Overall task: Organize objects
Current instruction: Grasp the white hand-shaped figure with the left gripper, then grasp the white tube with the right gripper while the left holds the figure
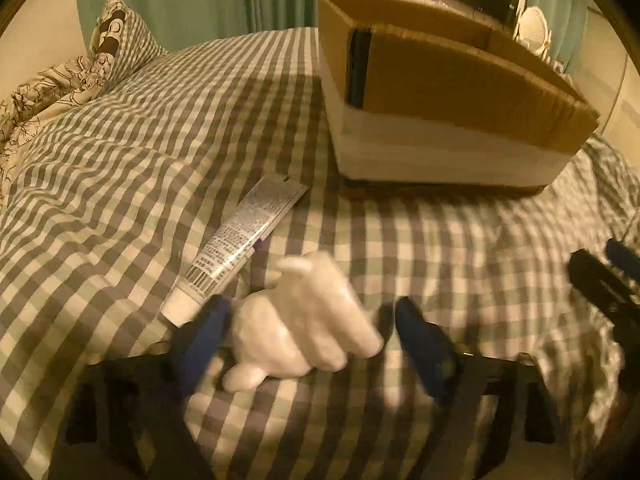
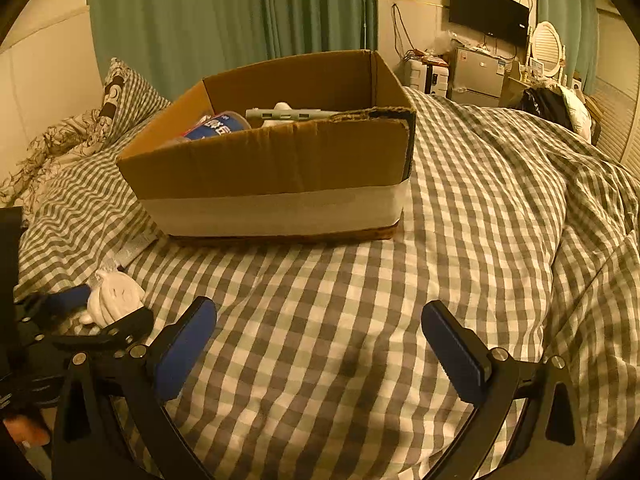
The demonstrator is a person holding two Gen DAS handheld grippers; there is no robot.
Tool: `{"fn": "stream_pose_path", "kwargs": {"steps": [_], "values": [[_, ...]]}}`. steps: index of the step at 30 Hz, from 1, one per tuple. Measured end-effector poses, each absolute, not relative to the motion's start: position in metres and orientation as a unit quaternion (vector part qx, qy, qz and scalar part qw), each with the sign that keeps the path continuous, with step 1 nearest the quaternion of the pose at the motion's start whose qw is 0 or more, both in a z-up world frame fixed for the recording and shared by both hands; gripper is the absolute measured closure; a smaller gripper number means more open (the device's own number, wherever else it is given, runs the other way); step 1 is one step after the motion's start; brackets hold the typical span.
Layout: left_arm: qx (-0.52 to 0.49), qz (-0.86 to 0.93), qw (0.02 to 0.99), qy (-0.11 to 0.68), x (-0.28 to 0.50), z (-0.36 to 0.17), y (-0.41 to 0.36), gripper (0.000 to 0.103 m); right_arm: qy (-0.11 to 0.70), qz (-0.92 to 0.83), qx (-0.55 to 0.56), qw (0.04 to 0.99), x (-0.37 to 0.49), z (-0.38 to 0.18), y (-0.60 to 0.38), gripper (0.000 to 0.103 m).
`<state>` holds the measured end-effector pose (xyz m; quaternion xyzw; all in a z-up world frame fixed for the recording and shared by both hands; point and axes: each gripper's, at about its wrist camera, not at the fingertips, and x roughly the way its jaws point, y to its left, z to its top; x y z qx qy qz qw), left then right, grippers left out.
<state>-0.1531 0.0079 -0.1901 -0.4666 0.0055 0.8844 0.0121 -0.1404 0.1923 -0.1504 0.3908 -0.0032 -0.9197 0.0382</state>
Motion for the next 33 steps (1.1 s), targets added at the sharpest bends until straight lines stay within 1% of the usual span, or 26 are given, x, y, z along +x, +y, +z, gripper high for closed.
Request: {"fn": "stream_pose_path", "kwargs": {"steps": [2,5,9,13,20,22,26,29,33], "values": [[-0.467,0.884,0.019,0.004,-0.150,-0.192,0.008,0.034,-0.003,-0.918,0.394,0.037,-0.141,-0.151,0.192,0.000],[-0.465,0.885,0.030,0.008,-0.143,-0.185,0.009,0.038,-0.001,-0.918,0.395,0.034,-0.140,-0.151,0.192,0.000],[-0.468,0.883,0.046,0.002,-0.127,-0.174,0.009,0.038,0.004,-0.921,0.387,0.032,-0.136,-0.145,0.193,0.000],[-0.451,0.891,0.054,-0.019,-0.115,-0.147,-0.004,0.038,0.006,-0.924,0.380,0.034,-0.132,-0.137,0.191,0.000],[-0.408,0.913,0.020,0.015,-0.125,-0.093,-0.041,0.038,0.012,-0.920,0.388,0.055,-0.134,-0.130,0.166,0.000],[-0.405,0.913,0.011,0.043,-0.142,-0.083,-0.058,0.038,0.011,-0.917,0.393,0.067,-0.137,-0.129,0.153,0.000],[-0.413,0.908,0.002,0.065,-0.163,-0.076,-0.083,0.038,0.013,-0.912,0.400,0.094,-0.145,-0.130,0.115,0.000],[-0.416,0.907,-0.011,0.059,-0.169,-0.082,-0.098,0.038,0.024,-0.910,0.402,0.098,-0.155,-0.135,0.083,0.000],[-0.423,0.904,-0.007,0.058,-0.170,-0.093,-0.104,0.038,-0.006,-0.901,0.421,0.107,-0.176,-0.149,0.050,0.000]]}}
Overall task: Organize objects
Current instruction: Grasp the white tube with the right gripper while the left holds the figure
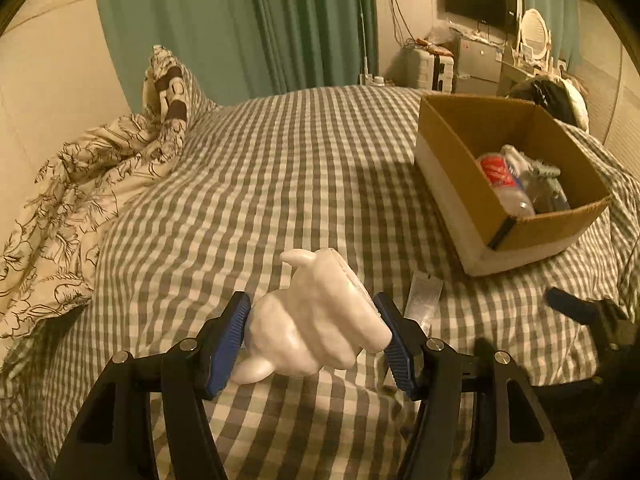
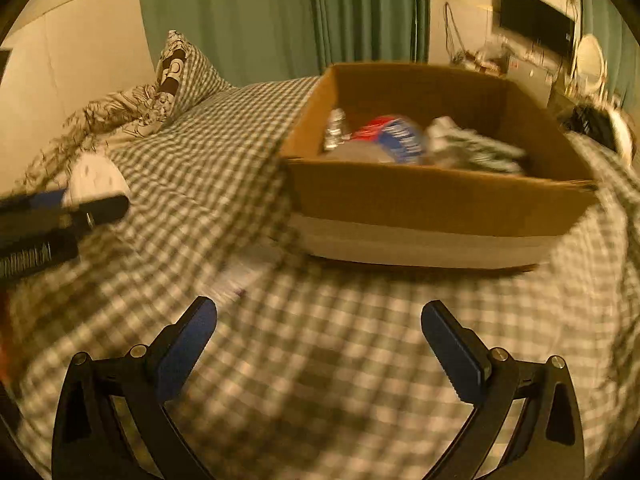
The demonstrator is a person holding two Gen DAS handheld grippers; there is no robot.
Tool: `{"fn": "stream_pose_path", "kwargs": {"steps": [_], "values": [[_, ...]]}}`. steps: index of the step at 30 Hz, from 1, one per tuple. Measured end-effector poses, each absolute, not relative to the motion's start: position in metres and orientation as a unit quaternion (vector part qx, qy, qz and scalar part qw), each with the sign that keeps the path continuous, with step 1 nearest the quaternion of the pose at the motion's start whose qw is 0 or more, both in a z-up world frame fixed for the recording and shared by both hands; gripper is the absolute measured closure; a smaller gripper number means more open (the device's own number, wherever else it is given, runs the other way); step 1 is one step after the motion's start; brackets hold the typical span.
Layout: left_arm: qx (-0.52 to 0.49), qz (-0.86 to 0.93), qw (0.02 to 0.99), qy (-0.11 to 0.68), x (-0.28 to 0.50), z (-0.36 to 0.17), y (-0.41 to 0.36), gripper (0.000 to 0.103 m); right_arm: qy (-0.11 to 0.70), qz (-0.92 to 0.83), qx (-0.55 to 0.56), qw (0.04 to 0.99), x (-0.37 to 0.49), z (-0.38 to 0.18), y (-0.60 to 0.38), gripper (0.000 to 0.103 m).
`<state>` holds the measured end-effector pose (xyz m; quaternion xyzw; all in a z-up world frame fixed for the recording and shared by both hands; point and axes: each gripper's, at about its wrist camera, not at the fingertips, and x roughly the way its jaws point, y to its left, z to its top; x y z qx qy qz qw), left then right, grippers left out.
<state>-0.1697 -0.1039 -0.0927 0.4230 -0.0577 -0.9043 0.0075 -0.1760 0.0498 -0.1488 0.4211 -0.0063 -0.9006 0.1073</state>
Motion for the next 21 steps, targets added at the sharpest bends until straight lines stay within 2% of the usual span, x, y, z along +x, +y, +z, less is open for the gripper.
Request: {"fn": "stream_pose_path", "kwargs": {"steps": [6,8,12,15,20,21], "values": [[0.436,-0.899,0.026,-0.028,-0.171,-0.105,-0.127,0.038,0.001,-0.879,0.461,0.118,-0.201,-0.183,0.008,0.014],[0.433,-0.901,0.027,-0.015,-0.169,-0.104,-0.134,0.038,-0.012,-0.871,0.472,0.137,-0.207,-0.191,0.001,0.025],[0.431,-0.902,0.019,-0.008,-0.168,-0.103,-0.135,0.038,-0.003,-0.865,0.478,0.151,-0.213,-0.198,-0.010,0.037],[0.434,-0.901,0.017,-0.013,-0.168,-0.104,-0.131,0.038,-0.002,-0.861,0.482,0.165,-0.214,-0.199,-0.013,0.049],[0.434,-0.901,0.012,-0.009,-0.165,-0.103,-0.128,0.038,0.001,-0.858,0.478,0.187,-0.204,-0.194,-0.004,0.082],[0.434,-0.901,0.012,-0.009,-0.164,-0.103,-0.127,0.038,-0.001,-0.858,0.477,0.190,-0.201,-0.191,0.001,0.084]]}}
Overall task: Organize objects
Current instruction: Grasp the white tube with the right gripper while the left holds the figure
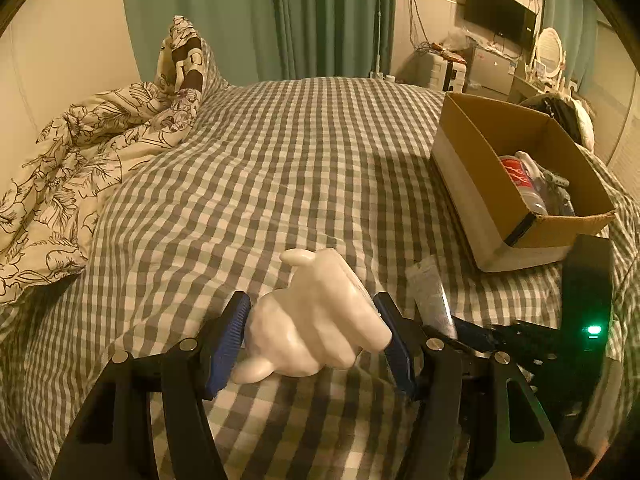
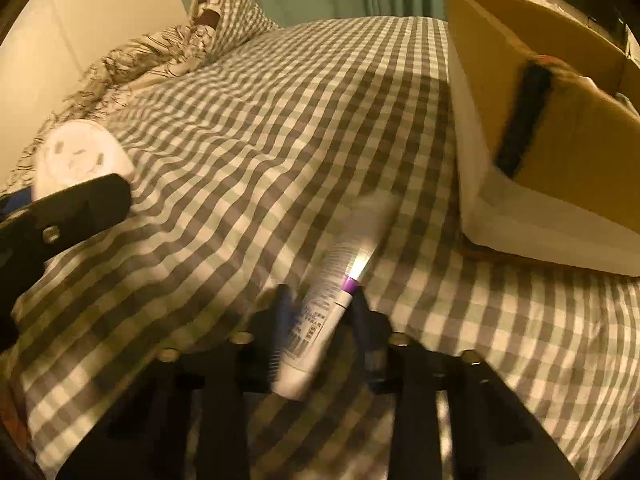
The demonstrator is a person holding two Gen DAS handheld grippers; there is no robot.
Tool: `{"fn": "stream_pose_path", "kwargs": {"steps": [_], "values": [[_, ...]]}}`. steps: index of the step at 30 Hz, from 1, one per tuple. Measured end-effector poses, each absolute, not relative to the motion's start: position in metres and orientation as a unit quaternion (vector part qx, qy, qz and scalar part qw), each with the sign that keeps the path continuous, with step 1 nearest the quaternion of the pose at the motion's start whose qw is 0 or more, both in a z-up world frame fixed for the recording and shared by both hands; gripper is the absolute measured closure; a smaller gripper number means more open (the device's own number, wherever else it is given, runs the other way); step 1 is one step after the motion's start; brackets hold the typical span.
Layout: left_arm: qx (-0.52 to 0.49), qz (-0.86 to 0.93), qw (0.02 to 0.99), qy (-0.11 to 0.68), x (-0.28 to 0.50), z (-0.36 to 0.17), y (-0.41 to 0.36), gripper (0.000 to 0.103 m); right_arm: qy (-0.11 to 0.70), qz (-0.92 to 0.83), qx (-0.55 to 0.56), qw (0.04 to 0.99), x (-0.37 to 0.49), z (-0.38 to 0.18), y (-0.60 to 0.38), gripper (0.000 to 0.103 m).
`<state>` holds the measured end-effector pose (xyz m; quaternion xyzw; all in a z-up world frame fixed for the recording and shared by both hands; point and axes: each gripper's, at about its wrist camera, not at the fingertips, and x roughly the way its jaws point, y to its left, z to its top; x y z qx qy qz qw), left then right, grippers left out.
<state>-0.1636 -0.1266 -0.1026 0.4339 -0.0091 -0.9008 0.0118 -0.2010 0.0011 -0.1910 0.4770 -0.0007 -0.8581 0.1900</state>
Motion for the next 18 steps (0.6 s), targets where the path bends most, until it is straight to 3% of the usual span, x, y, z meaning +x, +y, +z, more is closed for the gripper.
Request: {"fn": "stream_pose_path", "kwargs": {"steps": [9,18], "values": [[0.420,-0.907,-0.007,-0.024,-0.142,-0.086,-0.089,0.038,-0.016,-0.881,0.435,0.183,-0.163,-0.141,0.069,0.085],[0.378,-0.923,-0.069,-0.034,-0.126,-0.034,-0.016,0.038,-0.016,-0.923,0.348,0.165,-0.127,-0.047,0.136,0.085]]}}
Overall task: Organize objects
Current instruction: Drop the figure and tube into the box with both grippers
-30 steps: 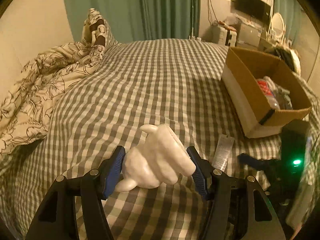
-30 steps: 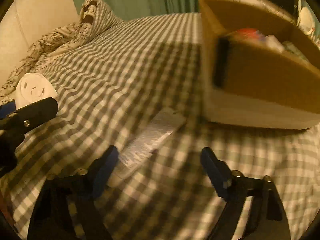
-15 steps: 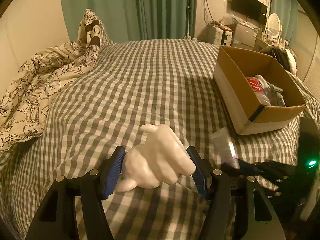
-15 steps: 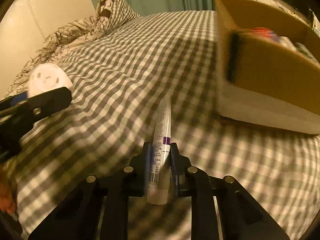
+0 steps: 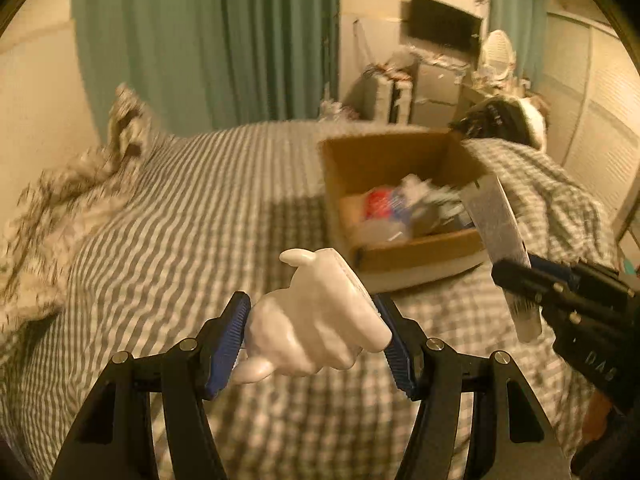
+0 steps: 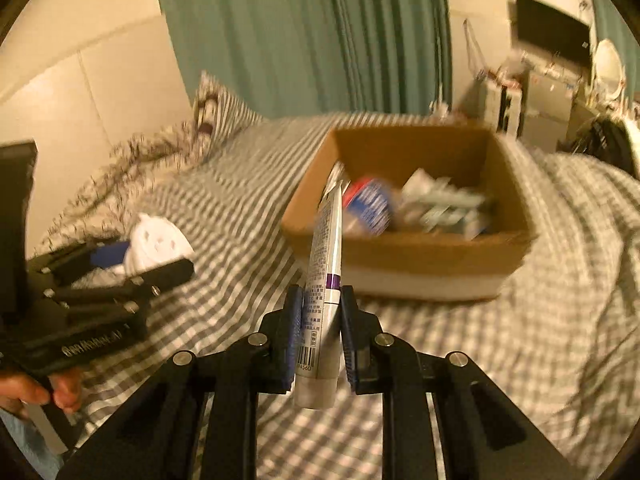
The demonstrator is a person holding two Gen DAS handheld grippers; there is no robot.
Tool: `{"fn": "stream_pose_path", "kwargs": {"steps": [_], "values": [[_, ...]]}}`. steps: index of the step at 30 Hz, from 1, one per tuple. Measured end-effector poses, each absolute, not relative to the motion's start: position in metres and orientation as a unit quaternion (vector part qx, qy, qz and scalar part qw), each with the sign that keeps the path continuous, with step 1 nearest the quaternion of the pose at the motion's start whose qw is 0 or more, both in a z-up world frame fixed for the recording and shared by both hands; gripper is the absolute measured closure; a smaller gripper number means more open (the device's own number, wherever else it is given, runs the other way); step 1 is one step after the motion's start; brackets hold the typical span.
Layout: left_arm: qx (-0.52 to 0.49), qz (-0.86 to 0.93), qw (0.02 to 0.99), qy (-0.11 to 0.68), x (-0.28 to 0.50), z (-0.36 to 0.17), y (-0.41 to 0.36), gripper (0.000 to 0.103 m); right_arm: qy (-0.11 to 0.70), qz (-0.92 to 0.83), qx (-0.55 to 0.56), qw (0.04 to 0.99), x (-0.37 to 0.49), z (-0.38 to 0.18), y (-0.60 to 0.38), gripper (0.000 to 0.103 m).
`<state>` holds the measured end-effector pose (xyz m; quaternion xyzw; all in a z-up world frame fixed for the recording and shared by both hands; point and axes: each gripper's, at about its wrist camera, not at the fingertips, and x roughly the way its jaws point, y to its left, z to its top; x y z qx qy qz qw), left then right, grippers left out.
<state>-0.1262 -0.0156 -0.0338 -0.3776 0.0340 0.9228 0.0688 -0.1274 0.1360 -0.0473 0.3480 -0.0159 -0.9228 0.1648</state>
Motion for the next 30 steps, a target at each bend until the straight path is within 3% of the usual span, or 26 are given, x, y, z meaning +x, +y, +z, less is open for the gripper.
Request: {"fn": "stream_pose_path", "kwargs": {"steps": [9,17,30], "values": [[-0.339,0.930,0.123,0.071,-0.161,0.017,0.059,0.038,0.023,-0.948,0.287,0.133,-0.135,0.025,0.191,0.085],[-0.340,0.927,0.140,0.076,-0.217,0.020,0.086,0.038,0.036,-0.954,0.270,0.127,-0.181,0.050,0.213,0.085],[-0.368,0.917,0.143,0.055,-0.284,-0.032,0.075,0.038,0.025,-0.932,0.334,0.139,-0.270,-0.004,0.210,0.085]]}}
